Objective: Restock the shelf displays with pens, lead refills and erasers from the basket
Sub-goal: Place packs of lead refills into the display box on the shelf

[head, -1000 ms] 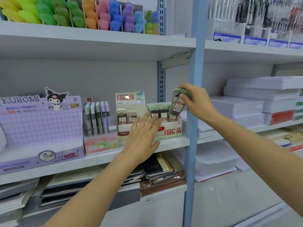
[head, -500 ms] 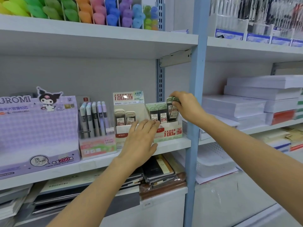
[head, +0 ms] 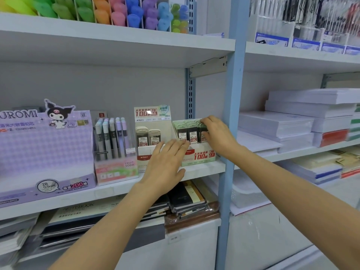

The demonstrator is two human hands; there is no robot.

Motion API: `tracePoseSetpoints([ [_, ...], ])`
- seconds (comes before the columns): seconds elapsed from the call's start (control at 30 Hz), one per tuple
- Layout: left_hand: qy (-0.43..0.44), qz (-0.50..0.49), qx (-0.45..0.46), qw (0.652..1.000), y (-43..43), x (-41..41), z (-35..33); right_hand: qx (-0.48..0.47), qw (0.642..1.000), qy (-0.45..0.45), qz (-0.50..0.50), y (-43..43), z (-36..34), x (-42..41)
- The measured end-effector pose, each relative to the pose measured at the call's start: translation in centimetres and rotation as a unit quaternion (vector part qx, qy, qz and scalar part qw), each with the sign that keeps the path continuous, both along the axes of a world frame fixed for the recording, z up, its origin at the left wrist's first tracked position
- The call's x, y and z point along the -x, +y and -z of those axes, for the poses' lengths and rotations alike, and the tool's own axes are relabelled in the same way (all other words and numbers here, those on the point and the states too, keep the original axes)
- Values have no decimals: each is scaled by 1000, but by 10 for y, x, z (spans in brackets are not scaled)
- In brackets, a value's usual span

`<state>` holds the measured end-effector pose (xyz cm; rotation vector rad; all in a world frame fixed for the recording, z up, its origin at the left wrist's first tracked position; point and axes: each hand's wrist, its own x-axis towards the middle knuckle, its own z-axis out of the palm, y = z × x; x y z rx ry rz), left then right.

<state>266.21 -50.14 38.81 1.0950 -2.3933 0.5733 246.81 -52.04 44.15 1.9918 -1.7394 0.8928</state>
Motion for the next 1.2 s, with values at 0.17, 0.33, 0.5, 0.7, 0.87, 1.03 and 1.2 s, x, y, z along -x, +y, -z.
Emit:
tracePoseSetpoints([
  [0.17,48,49,16,998,17,-9,5,92,993,-14,-66,21,13,-4],
  [0.33,148,101,56,982,43,-38,46,88,970,-70,-214,55,59,-39],
  [0.5,142,39,-111,983,70,-86,152,-121,943,-104,-292,74,165,-92],
  [0.7,99,-95,-434,890,104,-140,313,-424,856,-66,-289,90,338,-127],
  [0.87,40,-150,-545,824,134,-156,417,-561,798,-24,-217,122,457,-127],
  [1.03,-39,-193,-550,812,147,-162,470,-639,756,-38,-137,140,523,-132],
  [1.2,-11,-200,-514,834,159,-154,486,-643,758,-34,-100,135,550,-142],
])
